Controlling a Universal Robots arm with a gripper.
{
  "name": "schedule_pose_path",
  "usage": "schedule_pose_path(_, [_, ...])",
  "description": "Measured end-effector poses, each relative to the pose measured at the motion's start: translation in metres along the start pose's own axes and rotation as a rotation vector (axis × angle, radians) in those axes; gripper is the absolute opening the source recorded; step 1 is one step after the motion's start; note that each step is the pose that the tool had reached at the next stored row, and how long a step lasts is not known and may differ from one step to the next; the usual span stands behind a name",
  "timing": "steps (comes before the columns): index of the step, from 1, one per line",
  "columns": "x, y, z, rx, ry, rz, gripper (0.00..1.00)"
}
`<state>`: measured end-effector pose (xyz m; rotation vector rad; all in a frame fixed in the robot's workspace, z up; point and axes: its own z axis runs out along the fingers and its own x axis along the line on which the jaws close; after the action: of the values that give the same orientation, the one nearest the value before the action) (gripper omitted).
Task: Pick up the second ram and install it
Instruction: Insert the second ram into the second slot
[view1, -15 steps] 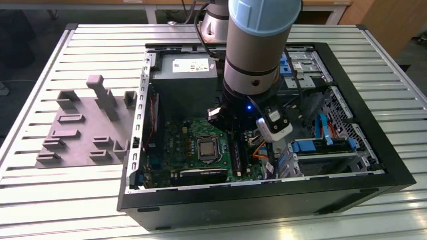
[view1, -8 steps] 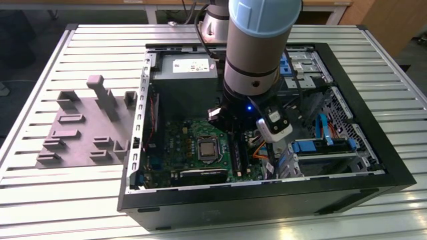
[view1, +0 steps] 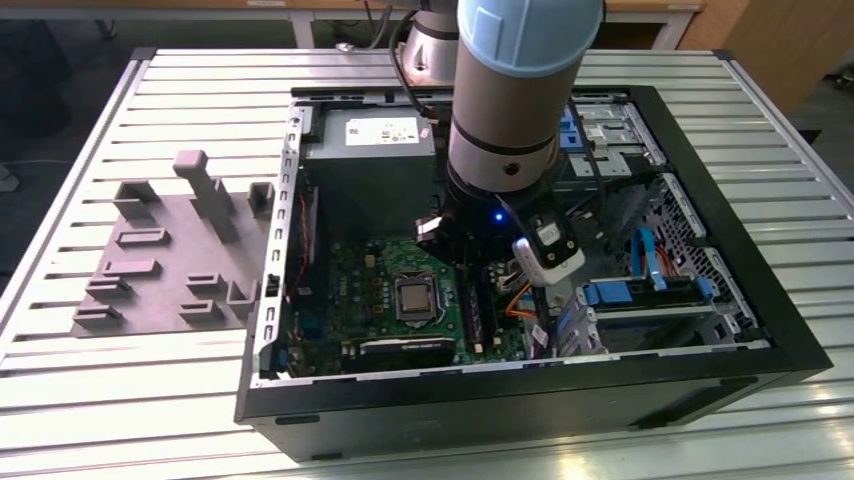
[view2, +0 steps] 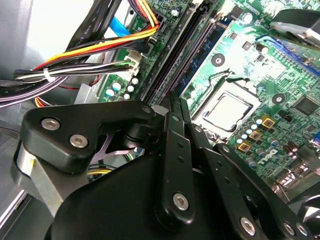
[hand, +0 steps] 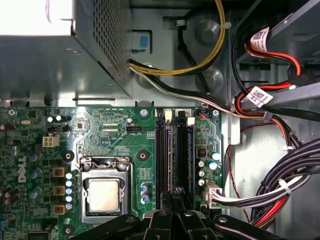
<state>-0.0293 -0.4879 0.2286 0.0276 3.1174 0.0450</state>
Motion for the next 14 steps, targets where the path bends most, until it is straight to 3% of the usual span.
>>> schedule_pose_path(14, [0.0, 0.0007, 0.0016, -0.0001, 0.0, 0.0, 0.11])
